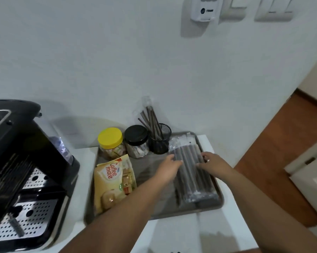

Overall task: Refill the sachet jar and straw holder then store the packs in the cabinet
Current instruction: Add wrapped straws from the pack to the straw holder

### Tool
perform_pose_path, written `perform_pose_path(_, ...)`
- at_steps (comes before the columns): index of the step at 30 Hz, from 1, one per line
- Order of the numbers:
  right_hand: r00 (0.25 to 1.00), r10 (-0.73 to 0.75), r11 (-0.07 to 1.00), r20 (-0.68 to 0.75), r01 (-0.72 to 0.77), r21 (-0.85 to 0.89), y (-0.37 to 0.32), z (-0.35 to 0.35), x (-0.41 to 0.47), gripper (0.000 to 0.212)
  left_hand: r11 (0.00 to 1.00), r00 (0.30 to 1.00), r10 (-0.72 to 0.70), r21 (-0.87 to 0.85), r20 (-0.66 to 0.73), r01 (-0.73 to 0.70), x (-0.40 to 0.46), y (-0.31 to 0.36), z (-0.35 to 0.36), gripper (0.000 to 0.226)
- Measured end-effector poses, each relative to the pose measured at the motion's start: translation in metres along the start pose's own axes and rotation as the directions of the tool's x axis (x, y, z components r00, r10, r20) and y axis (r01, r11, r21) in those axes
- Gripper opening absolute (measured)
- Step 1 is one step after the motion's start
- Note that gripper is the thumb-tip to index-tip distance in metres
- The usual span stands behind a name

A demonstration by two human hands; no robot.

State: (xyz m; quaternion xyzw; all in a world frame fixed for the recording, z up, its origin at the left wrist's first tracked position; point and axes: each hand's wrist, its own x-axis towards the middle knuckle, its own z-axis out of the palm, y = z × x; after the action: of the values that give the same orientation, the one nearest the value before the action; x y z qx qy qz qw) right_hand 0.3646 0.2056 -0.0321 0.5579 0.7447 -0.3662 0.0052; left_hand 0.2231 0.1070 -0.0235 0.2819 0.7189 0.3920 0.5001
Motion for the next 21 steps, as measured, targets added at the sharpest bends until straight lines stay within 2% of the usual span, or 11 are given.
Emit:
perform_pose_path(4, 0.999, -0.011, 0.999, 0.052, 0.009, 0.035, 0.005, 0.002, 0.010, 0.069, 0.970, 0.988, -0.085, -0.236, -0.129, 0.052, 0.026, -0.005, 0.018, 0.045)
perform_pose_path(7, 0.999, -0.031, 0.986, 0.043, 0.024, 0.165, 0.010, 0.001, 0.013, 0.068, 0.933, 0.975, -0.145, -0.351, -0.171, 0.078, 0.031, -0.006, 0.025, 0.037)
perform_pose_path(11, 0.996, 0.000, 0.910, 0.090, -0.037, 0.412, 0.017, 0.001, 0.012, 0.073, 0.920, 0.978, -0.158, -0.380, -0.137, 0.095, 0.034, -0.005, 0.029, 0.073)
perform_pose_path(13, 0.994, -0.028, 0.879, 0.109, -0.027, 0.476, 0.021, 0.000, 0.011, 0.065, 0.930, 0.979, -0.130, -0.362, -0.156, 0.066, 0.027, 0.001, 0.031, 0.079)
perform_pose_path(16, 0.984, -0.132, 0.827, 0.119, 0.044, 0.561, 0.018, -0.003, 0.002, 0.044, 0.949, 0.986, -0.011, -0.313, -0.168, -0.043, 0.015, 0.005, 0.029, 0.066)
perform_pose_path(18, 0.977, -0.187, 0.778, 0.102, 0.083, 0.623, 0.017, -0.003, -0.002, 0.042, 0.944, 0.982, 0.084, -0.303, -0.171, -0.133, 0.005, 0.004, 0.025, 0.056)
perform_pose_path(21, 0.965, -0.259, 0.751, 0.036, 0.178, 0.636, 0.009, -0.004, -0.010, 0.050, 0.932, 0.949, 0.234, -0.230, -0.211, -0.281, -0.016, 0.008, 0.013, 0.057)
